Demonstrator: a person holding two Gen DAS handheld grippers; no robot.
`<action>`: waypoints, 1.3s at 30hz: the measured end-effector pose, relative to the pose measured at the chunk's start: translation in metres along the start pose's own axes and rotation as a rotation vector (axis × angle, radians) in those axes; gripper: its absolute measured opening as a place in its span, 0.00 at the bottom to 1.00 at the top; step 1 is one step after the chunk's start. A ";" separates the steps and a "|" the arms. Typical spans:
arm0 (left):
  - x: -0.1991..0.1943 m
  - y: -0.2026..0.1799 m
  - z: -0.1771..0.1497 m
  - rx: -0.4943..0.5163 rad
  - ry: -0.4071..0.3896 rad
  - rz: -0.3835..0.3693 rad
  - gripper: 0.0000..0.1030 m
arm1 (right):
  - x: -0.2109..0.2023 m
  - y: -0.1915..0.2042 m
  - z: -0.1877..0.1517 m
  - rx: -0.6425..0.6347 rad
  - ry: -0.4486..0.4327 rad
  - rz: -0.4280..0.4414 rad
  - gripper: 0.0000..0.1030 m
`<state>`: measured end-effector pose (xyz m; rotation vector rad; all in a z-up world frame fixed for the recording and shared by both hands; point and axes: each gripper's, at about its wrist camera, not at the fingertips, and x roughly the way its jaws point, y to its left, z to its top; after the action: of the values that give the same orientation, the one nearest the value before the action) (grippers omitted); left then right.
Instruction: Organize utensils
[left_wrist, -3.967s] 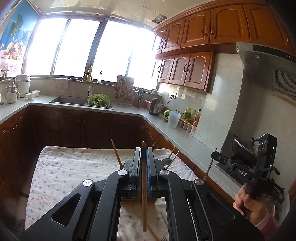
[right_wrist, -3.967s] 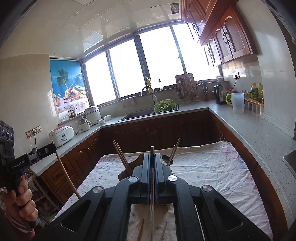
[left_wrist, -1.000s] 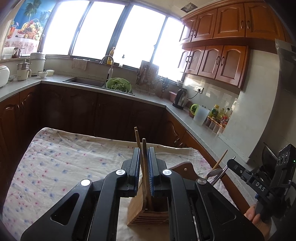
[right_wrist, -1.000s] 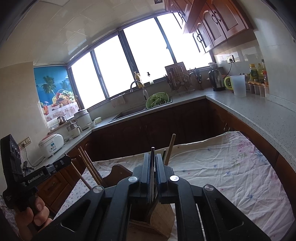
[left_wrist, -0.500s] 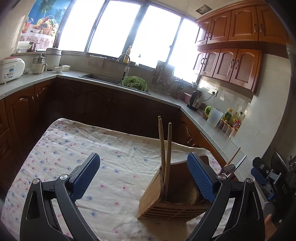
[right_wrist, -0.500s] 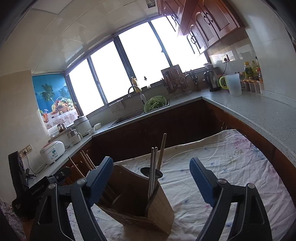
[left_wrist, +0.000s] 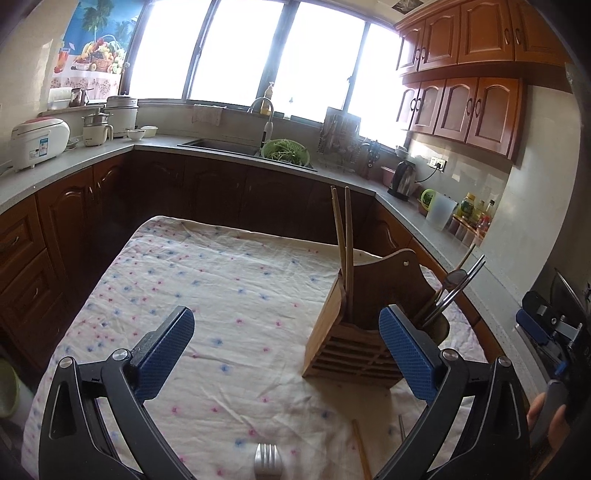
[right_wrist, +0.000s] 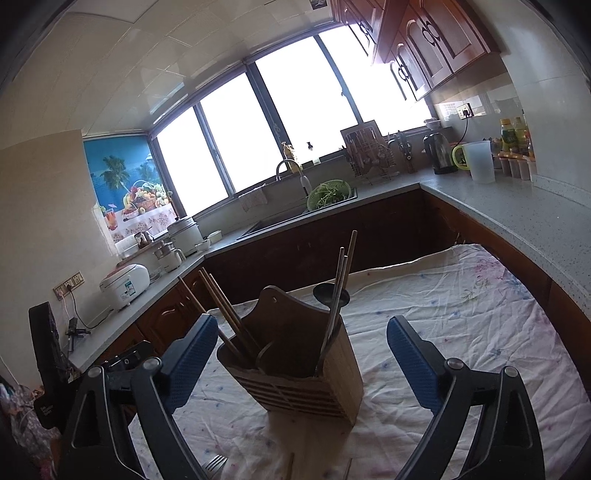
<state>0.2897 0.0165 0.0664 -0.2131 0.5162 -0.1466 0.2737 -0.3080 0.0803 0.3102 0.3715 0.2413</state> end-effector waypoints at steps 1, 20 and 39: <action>-0.006 0.000 -0.003 0.002 0.000 0.004 0.99 | -0.005 0.002 -0.002 -0.005 0.000 0.001 0.92; -0.128 -0.021 -0.050 0.152 -0.115 0.034 1.00 | -0.112 0.046 -0.032 -0.142 -0.050 0.011 0.96; -0.171 -0.007 -0.151 0.121 -0.178 0.097 1.00 | -0.178 0.048 -0.134 -0.215 -0.145 -0.136 1.00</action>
<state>0.0657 0.0174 0.0208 -0.0819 0.3384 -0.0628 0.0525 -0.2809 0.0342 0.0894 0.2195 0.1231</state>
